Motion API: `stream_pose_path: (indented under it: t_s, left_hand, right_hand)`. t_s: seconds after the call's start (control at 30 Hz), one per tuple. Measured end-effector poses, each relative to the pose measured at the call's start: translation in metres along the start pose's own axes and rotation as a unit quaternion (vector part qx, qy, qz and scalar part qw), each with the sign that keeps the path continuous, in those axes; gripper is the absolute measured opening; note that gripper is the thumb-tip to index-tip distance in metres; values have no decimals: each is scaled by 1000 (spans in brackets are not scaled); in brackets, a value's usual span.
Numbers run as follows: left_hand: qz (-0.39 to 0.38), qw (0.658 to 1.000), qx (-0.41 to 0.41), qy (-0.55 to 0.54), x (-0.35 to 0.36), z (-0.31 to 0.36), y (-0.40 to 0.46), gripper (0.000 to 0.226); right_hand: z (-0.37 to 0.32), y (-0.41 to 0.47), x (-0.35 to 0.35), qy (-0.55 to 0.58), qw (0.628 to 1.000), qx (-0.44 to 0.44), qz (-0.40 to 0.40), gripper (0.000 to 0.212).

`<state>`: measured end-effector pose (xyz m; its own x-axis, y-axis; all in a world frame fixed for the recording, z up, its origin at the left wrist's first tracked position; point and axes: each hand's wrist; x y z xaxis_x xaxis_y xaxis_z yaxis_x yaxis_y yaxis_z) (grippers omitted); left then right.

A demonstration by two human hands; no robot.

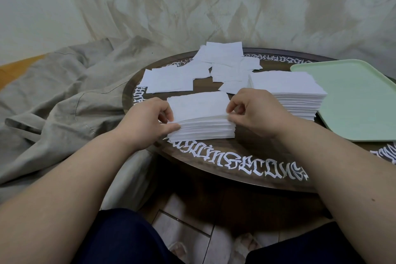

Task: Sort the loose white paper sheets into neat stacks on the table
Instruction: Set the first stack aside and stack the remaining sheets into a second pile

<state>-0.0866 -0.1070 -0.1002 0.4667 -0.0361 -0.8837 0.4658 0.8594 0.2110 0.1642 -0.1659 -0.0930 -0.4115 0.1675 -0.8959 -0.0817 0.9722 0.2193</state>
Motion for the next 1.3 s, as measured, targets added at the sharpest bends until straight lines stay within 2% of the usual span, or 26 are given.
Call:
stream_pose_path:
  t_s: [0.27,0.47,0.93,1.1,1.3]
  left_hand:
    - [-9,1000,-21,2,0,-3,0,21]
    - [-15,999,-38,-5,1,-3,1,26]
    - [-35,998,-54,-7,-1,0,0,22]
    - [-36,998,-55,-10,-1,0,0,21]
    - [-38,998,-50,-8,0,-1,0,22]
  right_hand:
    - [-1,4,4,-71,996,-24,-45,18]
    - [-2,3,0,-71,996,-9,-59,22]
    - [-6,4,0,-108,990,-11,-92,19]
    - [-5,5,6,-126,989,-10,-79,16]
    - [0,4,3,-69,992,4,-105,19]
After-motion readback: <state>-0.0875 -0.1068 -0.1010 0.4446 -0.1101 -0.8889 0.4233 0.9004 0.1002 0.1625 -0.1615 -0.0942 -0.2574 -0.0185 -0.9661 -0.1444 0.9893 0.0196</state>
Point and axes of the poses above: each hand's wrist, its own y-axis towards the middle knuckle, its own x-axis out of the palm, z = x × y, and after that the axes turned 1 degree about y, right-handed
